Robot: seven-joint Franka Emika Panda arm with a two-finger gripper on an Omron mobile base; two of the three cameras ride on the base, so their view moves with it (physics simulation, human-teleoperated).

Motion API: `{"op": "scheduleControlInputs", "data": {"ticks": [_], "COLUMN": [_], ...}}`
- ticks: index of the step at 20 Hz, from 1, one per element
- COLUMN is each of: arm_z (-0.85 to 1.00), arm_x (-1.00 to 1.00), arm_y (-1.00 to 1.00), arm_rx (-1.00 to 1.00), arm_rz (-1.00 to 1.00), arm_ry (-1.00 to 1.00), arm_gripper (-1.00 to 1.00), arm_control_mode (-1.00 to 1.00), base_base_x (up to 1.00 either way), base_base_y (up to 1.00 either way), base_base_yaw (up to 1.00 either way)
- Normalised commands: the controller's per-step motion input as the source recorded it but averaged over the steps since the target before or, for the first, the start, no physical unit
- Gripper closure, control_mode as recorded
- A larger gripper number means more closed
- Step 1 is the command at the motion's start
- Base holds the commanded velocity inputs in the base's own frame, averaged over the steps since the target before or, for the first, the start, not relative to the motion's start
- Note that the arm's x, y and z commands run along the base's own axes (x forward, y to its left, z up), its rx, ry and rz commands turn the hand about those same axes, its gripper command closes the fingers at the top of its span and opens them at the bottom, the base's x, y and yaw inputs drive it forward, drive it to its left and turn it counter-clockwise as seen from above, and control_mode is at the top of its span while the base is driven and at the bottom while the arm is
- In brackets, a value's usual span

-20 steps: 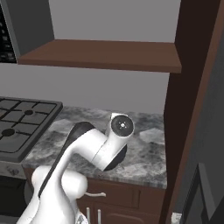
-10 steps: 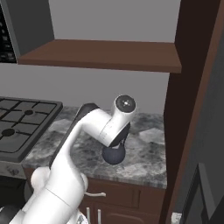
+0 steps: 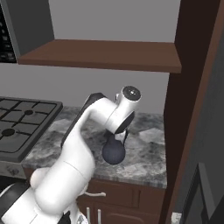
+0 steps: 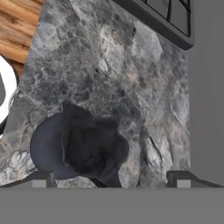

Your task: Move the tacos and bottled water from the second highest shelf to the top shelf to make space. Then, place the pitcher from the counter on the cleared second highest shelf.

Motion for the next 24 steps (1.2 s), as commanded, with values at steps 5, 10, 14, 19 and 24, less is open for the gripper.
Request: {"op": "scheduleControlInputs", "data": {"ticks": [5,10,14,19,24], "arm_z": [-0.16,-0.21,-0.17,-0.16,-0.16], "arm_x": [0.23,0.21,0.11,0.06,0.00], "arm_y": [0.00,0.00,-0.08,-0.16,-0.02], "arm_rx": [-0.07,-0.07,-0.04,-0.02,-0.04], "arm_rz": [0.16,0.14,0.13,0.12,0.07], "arm_ry": [0.06,0.07,0.06,0.03,0.03], "arm_gripper": [-1.00,-1.00,-1.00,-1.00,-1.00], "arm_control_mode": [-1.00,-1.00,-1.00,-1.00,-1.00], "base_base_x": [0.00,0.00,0.00,0.00,0.00], "base_base_y": [0.00,0.00,0.00,0.00,0.00], "base_base_yaw": [0.00,0.00,0.00,0.00,0.00]}}
